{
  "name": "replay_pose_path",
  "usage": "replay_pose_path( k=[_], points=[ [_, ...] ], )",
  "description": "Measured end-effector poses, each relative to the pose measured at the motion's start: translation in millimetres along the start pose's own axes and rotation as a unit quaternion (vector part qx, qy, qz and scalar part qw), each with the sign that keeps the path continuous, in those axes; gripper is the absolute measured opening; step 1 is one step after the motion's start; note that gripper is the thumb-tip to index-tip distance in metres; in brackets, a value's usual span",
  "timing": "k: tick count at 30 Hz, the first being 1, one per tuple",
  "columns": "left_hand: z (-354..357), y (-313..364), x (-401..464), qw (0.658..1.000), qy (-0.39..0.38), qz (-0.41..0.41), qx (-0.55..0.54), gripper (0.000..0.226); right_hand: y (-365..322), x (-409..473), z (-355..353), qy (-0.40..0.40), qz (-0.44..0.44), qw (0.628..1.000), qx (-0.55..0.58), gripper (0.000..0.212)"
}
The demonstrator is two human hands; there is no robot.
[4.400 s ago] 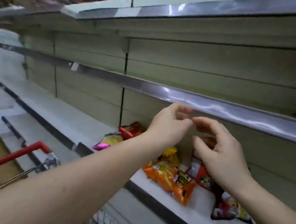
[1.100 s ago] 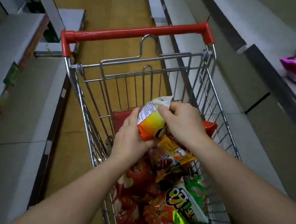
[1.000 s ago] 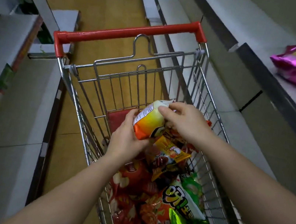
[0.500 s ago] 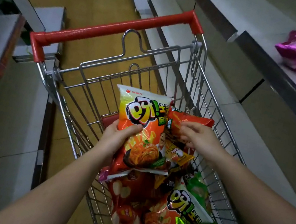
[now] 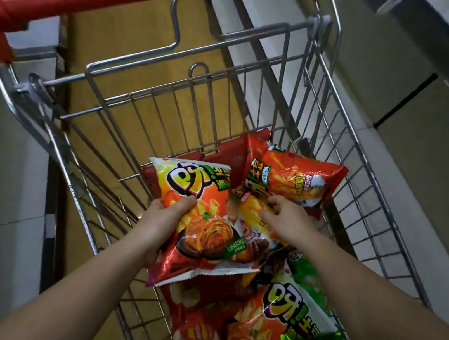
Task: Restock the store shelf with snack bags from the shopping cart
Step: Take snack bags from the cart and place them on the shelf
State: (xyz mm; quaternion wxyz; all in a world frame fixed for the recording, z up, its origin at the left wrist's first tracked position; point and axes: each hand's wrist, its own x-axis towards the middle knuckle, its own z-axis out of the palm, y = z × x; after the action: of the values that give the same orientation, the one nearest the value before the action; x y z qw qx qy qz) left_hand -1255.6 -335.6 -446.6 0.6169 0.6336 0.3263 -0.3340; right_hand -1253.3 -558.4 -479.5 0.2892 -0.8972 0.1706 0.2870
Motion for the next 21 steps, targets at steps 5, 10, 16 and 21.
replay_pose_path(
  k=[5,10,16,21],
  points=[
    [1.9,-3.2,6.8,0.999,-0.01,-0.006,0.035,0.062,-10.6,16.8,15.9,-0.03,0.065,0.992,-0.099,0.075],
    [5.0,-5.0,6.8,0.997,-0.006,0.007,0.071,0.075,-18.1,14.9,12.4,-0.111,0.115,0.987,0.005,0.06],
    [9.3,0.4,-1.3,0.997,-0.013,0.029,0.073,0.082,-14.0,-2.7,11.3,-0.103,0.11,0.983,0.101,0.05],
    [11.0,4.6,-16.0,0.991,-0.022,0.041,0.128,0.103,-17.8,-28.9,9.1,-0.081,0.065,0.994,0.013,0.034]
  ],
)
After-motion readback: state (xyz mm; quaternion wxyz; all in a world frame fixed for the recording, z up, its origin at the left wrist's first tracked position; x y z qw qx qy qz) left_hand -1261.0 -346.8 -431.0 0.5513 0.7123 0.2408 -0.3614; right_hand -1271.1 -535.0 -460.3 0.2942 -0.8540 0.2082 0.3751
